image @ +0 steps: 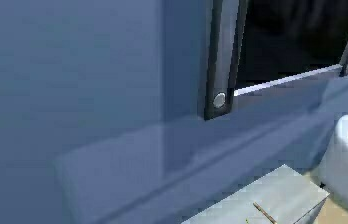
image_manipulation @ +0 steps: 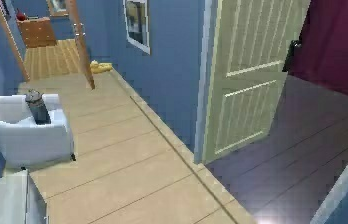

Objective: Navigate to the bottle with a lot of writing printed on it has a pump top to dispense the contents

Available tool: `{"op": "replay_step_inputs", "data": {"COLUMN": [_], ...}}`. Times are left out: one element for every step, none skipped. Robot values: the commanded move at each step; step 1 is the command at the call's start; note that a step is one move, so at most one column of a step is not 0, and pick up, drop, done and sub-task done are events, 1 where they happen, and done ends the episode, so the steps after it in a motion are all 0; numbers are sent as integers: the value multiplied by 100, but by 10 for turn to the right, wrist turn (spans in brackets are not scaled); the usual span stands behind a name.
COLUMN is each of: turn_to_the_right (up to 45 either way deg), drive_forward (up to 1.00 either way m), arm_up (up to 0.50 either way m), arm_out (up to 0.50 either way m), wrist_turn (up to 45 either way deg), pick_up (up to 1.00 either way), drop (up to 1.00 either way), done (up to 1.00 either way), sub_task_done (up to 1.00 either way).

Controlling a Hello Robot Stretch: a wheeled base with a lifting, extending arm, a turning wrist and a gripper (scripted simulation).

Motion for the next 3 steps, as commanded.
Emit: {"op": "replay_step_inputs", "data": {"turn_to_the_right": [450, 450, 150], "drive_forward": [0, 0, 0], "arm_up": [0, 0, 0], "arm_out": [0, 0, 0], "wrist_turn": [0, 0, 0], "pick_up": [0, 0, 0], "drop": [0, 0, 0], "done": [0, 0, 0], "sub_task_done": [0, 0, 0]}}
